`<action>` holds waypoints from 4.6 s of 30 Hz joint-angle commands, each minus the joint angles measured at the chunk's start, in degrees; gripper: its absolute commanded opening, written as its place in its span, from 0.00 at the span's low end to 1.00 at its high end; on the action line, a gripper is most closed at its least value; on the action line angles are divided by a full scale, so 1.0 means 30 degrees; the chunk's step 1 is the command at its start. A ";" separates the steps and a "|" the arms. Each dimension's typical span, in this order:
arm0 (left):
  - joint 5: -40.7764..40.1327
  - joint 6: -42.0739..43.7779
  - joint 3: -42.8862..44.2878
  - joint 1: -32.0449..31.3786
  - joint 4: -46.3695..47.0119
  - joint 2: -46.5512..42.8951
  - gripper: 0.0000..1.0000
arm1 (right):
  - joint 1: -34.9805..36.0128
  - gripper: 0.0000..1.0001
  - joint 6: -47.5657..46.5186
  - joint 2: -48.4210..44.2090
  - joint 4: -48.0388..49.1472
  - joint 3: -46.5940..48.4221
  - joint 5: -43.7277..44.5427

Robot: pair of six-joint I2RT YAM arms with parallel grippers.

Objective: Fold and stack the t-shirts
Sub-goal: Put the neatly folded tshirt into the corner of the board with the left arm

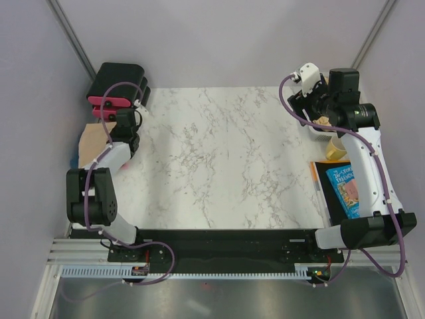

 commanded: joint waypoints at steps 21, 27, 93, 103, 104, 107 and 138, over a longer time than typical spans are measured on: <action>0.4153 -0.4099 0.0001 -0.1627 -0.4465 -0.0784 1.00 | 0.0049 0.83 0.0051 -0.0091 0.0015 0.0156 -0.0202; 0.6265 -0.3839 0.0175 -0.1687 -0.6992 -0.5121 1.00 | 0.0049 0.83 0.0021 0.0056 0.0015 0.0186 -0.0202; 0.6090 1.1484 -0.6443 0.3849 0.8740 -0.4245 0.02 | 0.0664 0.80 -0.0594 0.2840 -0.0249 0.2119 0.0120; 0.6269 1.4705 -0.8116 0.6044 1.4412 0.1108 0.02 | 0.0664 0.80 -0.0682 0.2782 -0.0249 0.2382 0.0004; 0.6006 1.4882 -0.7737 0.6251 1.4943 0.2362 0.02 | 0.0693 0.80 -0.0711 0.2723 -0.0278 0.2383 0.0032; 0.5711 1.5643 -0.7236 0.6779 1.5649 0.3748 0.02 | 0.0723 0.80 -0.0711 0.2606 -0.0308 0.2295 0.0091; 0.7324 1.7051 -1.2275 0.8537 1.8431 0.3515 0.02 | 0.0898 0.80 -0.0945 0.2167 -0.0366 0.2207 0.0471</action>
